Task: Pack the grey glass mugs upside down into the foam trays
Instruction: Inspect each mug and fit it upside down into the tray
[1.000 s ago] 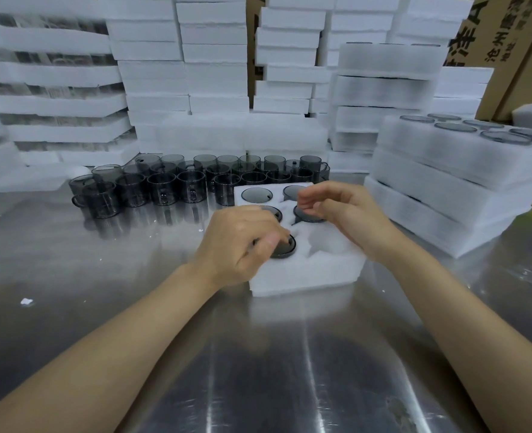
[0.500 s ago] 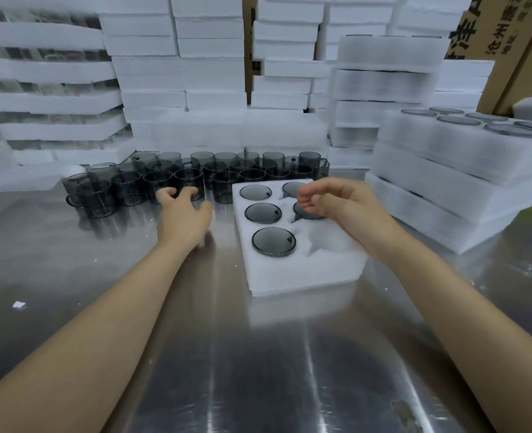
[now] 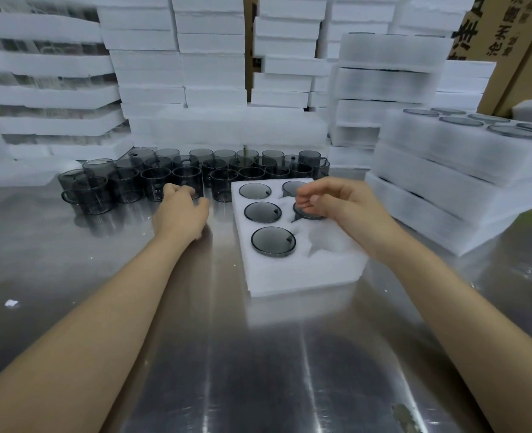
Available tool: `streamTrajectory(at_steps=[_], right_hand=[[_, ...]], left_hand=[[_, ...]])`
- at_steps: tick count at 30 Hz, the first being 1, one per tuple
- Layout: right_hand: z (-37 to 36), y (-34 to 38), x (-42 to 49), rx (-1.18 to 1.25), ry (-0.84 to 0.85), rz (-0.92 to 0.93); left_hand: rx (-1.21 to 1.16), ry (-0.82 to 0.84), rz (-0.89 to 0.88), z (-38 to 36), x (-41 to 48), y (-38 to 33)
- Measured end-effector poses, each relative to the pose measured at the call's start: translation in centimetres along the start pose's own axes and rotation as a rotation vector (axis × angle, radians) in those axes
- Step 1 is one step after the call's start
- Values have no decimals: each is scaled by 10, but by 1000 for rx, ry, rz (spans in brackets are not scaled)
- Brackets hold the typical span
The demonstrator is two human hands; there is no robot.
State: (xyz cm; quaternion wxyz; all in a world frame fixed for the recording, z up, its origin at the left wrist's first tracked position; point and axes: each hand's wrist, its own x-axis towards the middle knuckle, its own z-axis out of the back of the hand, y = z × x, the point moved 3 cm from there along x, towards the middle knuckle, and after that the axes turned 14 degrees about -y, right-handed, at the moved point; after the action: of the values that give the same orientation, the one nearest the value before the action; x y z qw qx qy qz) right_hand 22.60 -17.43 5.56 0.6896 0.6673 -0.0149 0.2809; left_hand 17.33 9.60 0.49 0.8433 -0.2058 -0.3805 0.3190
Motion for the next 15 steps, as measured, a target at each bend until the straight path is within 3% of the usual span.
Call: streamTrajectory(at_steps=[8, 11, 13, 15], right_hand=[[-1, 5, -3, 8, 12, -18], [-1, 6, -5, -5, 12, -21], [-2, 8, -6, -4, 10, -17], [-3, 9, -8, -46, 11, 23]], left_hand=[[-464, -227, -55, 20, -13, -7], [-742, -287, -122, 35, -24, -24], [-922, -307, -166, 45, -32, -41], [-1080, -270, -95, 50, -39, -60]])
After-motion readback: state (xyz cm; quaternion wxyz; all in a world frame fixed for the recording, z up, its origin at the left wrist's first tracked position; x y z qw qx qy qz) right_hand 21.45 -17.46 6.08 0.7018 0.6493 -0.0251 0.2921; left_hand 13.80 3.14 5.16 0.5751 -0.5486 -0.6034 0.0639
